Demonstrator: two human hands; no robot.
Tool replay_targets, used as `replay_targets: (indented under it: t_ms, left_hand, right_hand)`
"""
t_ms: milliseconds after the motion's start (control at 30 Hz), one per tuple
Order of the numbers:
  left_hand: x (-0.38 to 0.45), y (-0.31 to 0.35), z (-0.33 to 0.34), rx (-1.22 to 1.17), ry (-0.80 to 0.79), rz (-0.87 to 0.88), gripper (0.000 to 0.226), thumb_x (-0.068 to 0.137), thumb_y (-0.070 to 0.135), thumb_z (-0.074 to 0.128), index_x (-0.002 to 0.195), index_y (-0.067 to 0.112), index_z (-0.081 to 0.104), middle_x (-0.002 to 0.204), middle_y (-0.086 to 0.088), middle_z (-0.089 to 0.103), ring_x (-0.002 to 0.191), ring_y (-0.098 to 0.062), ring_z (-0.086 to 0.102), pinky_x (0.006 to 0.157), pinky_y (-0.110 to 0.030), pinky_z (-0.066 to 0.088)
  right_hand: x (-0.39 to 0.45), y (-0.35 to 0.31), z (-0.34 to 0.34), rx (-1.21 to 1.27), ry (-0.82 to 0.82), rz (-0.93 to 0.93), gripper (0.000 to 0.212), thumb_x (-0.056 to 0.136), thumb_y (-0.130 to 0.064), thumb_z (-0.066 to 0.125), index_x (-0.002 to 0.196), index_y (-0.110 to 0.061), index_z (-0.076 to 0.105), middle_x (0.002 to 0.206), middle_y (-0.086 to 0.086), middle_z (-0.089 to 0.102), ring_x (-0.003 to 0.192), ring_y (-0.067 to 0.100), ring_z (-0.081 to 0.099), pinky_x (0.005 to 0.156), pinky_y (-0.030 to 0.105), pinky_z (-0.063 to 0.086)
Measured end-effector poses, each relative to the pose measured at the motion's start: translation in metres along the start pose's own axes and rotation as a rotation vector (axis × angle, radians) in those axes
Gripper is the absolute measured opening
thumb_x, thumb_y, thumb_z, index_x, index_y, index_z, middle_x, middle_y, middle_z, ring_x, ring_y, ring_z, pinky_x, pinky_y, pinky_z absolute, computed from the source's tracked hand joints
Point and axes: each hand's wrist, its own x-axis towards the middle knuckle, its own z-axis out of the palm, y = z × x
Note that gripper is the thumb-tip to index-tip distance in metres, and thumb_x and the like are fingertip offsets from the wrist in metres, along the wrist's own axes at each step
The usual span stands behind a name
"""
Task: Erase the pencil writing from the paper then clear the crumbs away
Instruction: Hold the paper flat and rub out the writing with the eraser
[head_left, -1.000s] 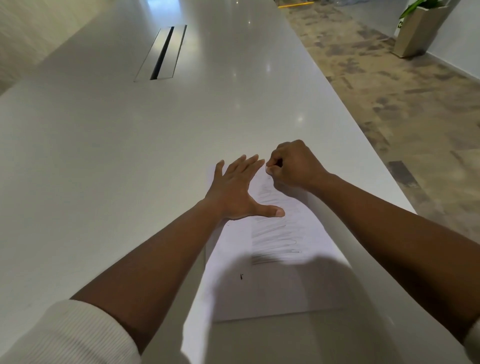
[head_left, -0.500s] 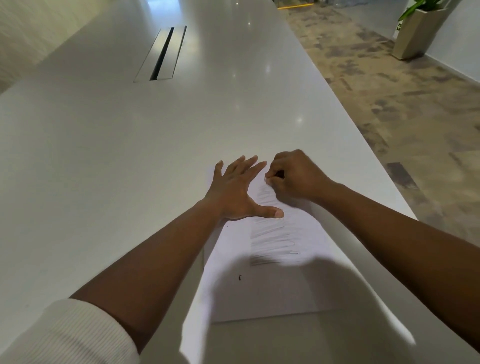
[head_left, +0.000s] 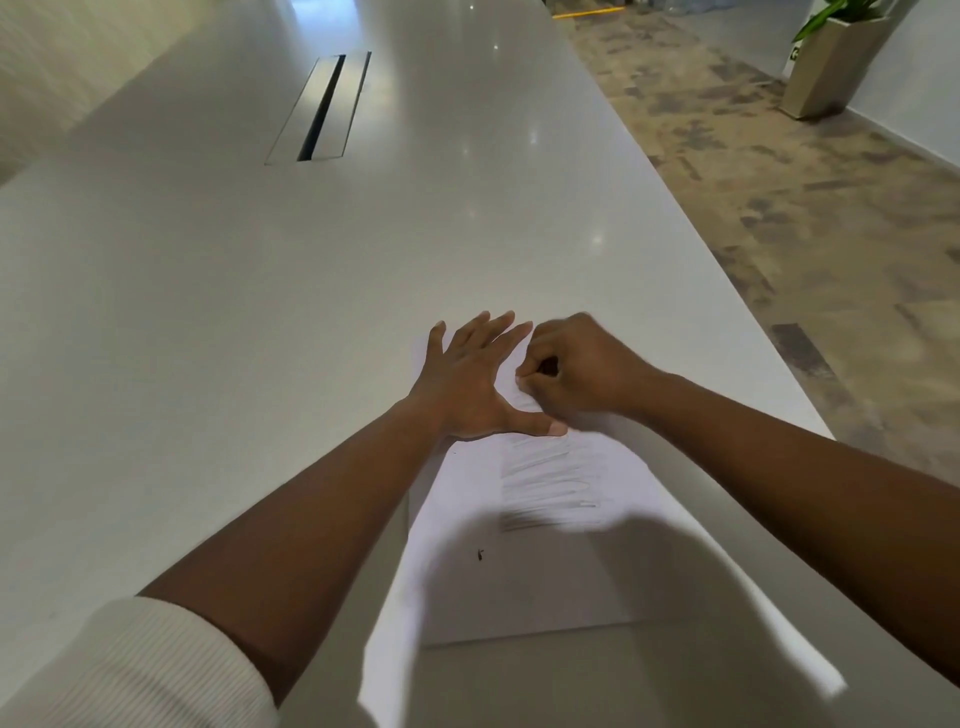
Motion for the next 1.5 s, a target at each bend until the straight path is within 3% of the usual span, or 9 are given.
replay_targets:
  t_ms: [133,300,400,633,833,1033,1167,1300,1500]
  left_hand:
    - [0.001,-0.001,0.000,0.034,-0.008,0.009,0.130,0.057,0.095,0.058,0.164,0.041,0.006,0.173,0.013,0.000,0.158,-0.009,-0.010,0.124,-0.057,-0.008]
    - [-0.002,0.001,0.000,-0.013,-0.001,0.005,0.138,0.048,0.109,0.042,0.163,0.042,0.005,0.172,0.013,0.000,0.157,-0.007,-0.011,0.124,-0.057,-0.012]
    - [-0.001,0.001,0.000,-0.004,-0.004,0.004,0.140,0.047,0.110,0.040,0.163,0.041,0.004,0.173,0.013,-0.001,0.157,-0.007,-0.012,0.124,-0.057,-0.012]
    - [0.002,-0.001,0.001,0.034,-0.010,0.007,0.134,0.052,0.099,0.054,0.163,0.042,0.005,0.173,0.013,-0.001,0.158,-0.009,-0.011,0.124,-0.057,-0.009]
    - [-0.002,0.001,0.000,-0.021,0.004,0.007,0.143,0.042,0.112,0.037,0.163,0.043,0.005,0.172,0.014,0.000,0.157,-0.007,-0.012,0.124,-0.056,-0.013]
    - [0.000,0.000,0.001,-0.019,0.010,0.008,0.143,0.042,0.113,0.036,0.163,0.042,0.006,0.172,0.014,0.000,0.157,-0.006,-0.012,0.124,-0.056,-0.013]
    - [0.001,-0.001,0.002,-0.015,0.021,0.008,0.142,0.043,0.113,0.037,0.163,0.043,0.006,0.172,0.014,0.001,0.157,-0.007,-0.011,0.124,-0.056,-0.011]
    - [0.001,0.001,0.001,0.021,0.012,0.013,0.139,0.045,0.106,0.039,0.163,0.041,0.006,0.173,0.013,0.000,0.158,-0.008,-0.010,0.124,-0.057,-0.008]
    - [-0.001,0.001,0.001,-0.021,0.006,0.001,0.141,0.044,0.111,0.040,0.163,0.043,0.005,0.172,0.014,0.000,0.157,-0.006,-0.012,0.124,-0.056,-0.013]
  right_hand:
    - [-0.006,-0.006,0.004,0.044,-0.106,-0.032,0.006,0.078,-0.010,0.074,0.074,-0.013,0.077,0.071,-0.004,0.068,0.065,0.006,0.059,0.065,0.015,0.045]
    - [0.008,0.007,-0.003,-0.063,0.108,0.099,0.011,0.081,-0.009,0.068,0.075,-0.004,0.076,0.077,0.007,0.069,0.071,0.020,0.063,0.069,0.033,0.051]
    - [0.014,0.012,-0.007,-0.089,0.144,0.150,0.012,0.082,-0.009,0.067,0.079,-0.005,0.077,0.080,0.010,0.069,0.074,0.023,0.063,0.069,0.032,0.052]
    - [-0.004,-0.008,0.004,0.069,-0.108,-0.008,0.008,0.076,-0.008,0.074,0.071,-0.013,0.077,0.067,-0.002,0.068,0.063,0.009,0.061,0.062,0.016,0.046]
    - [0.011,0.008,-0.008,-0.048,0.093,0.107,0.009,0.080,-0.009,0.071,0.076,-0.004,0.077,0.077,0.008,0.070,0.071,0.021,0.064,0.068,0.031,0.051]
    - [0.014,0.016,-0.018,-0.076,0.103,0.141,0.008,0.082,-0.009,0.072,0.083,-0.004,0.078,0.081,0.010,0.071,0.072,0.021,0.064,0.068,0.027,0.049]
    - [-0.002,0.002,-0.007,0.005,0.010,0.037,0.007,0.078,-0.007,0.073,0.072,-0.007,0.077,0.073,0.002,0.069,0.064,0.009,0.058,0.061,0.011,0.039]
    - [-0.012,-0.003,0.000,0.059,-0.064,0.039,0.006,0.078,-0.010,0.076,0.073,-0.011,0.077,0.071,-0.004,0.067,0.066,0.006,0.060,0.063,0.017,0.046]
    - [0.009,0.015,-0.011,-0.069,0.154,0.149,0.008,0.080,-0.005,0.070,0.078,-0.005,0.078,0.079,0.009,0.070,0.072,0.023,0.064,0.069,0.032,0.052]
